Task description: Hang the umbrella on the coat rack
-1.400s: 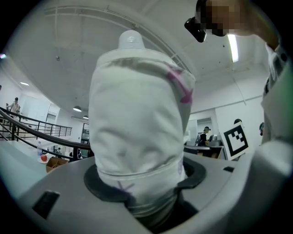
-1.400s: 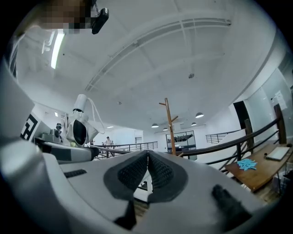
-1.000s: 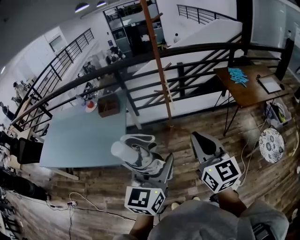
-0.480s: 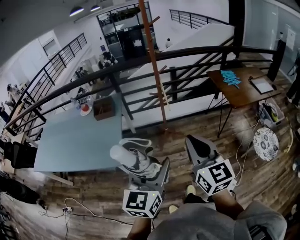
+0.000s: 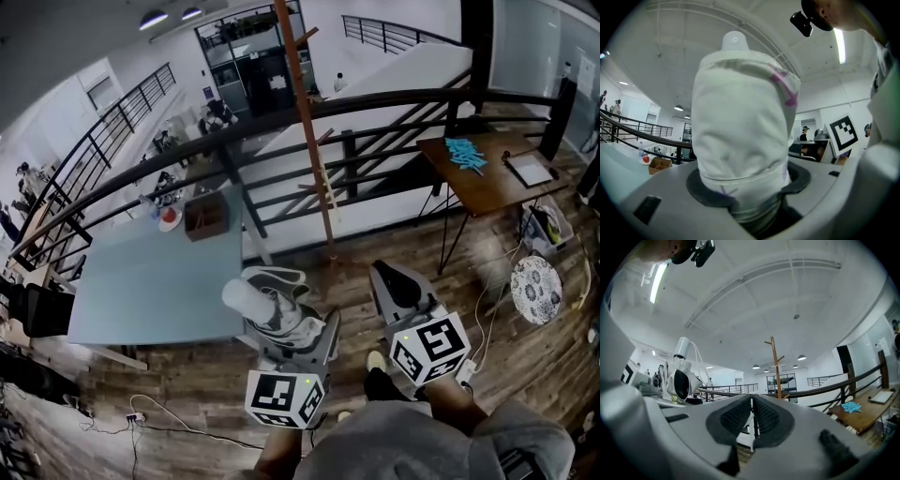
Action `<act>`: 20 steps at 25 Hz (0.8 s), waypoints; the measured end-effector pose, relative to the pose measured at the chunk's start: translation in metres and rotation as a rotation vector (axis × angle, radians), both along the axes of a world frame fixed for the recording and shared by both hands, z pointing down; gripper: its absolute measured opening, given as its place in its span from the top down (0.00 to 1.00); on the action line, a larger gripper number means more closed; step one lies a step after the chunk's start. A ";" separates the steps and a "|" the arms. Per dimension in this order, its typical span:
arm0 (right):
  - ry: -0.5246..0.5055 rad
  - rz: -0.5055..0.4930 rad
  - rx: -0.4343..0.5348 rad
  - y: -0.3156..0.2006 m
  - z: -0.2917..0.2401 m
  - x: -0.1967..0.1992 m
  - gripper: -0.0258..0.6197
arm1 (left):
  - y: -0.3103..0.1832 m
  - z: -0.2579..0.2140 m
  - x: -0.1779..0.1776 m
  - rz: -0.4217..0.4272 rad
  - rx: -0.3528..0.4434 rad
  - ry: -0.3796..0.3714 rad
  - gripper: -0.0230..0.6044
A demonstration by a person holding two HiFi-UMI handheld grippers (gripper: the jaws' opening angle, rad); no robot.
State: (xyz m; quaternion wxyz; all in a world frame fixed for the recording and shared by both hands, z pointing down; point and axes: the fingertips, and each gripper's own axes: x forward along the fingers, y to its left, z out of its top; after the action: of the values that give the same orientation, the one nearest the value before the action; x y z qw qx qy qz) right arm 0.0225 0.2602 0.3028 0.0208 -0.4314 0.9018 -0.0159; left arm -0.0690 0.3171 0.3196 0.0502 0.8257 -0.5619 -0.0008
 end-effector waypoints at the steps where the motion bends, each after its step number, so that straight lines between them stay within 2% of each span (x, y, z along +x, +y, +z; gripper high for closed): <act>1: -0.018 -0.010 -0.003 -0.004 0.000 0.000 0.92 | -0.005 0.001 0.002 0.004 0.000 -0.005 0.51; 14: -0.058 -0.048 0.040 -0.083 -0.010 -0.001 0.92 | -0.087 -0.005 0.009 0.024 0.028 -0.002 0.51; 20: -0.027 -0.054 0.055 -0.125 -0.009 0.000 0.92 | -0.130 -0.009 0.010 0.014 0.038 -0.008 0.51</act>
State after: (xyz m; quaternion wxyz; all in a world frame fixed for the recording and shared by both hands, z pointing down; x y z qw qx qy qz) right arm 0.0223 0.1349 0.2934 0.0442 -0.4059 0.9128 0.0025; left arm -0.0590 0.1876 0.3106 0.0323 0.8304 -0.5562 -0.0078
